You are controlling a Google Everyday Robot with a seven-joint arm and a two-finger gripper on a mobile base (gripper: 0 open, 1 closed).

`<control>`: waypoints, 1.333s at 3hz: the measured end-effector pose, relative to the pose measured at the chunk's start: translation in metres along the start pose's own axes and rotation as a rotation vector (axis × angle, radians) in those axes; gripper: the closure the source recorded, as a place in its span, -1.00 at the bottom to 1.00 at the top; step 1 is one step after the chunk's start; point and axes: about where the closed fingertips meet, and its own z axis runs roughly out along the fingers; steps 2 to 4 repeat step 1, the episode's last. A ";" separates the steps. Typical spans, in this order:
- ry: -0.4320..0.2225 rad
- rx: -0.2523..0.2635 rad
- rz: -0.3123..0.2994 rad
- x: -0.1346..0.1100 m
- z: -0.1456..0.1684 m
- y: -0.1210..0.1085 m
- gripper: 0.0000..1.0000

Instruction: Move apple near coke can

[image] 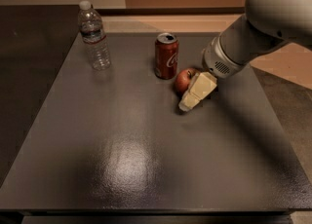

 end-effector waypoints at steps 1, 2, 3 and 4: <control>0.000 0.000 0.000 0.000 0.000 0.000 -1.00; 0.000 0.000 0.000 0.000 0.000 0.000 -1.00; 0.000 0.000 0.000 0.000 0.000 0.000 -1.00; 0.000 0.000 0.000 0.000 0.000 0.000 -1.00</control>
Offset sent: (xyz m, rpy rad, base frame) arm 0.0000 0.0000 0.0000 0.0000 0.0000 0.0000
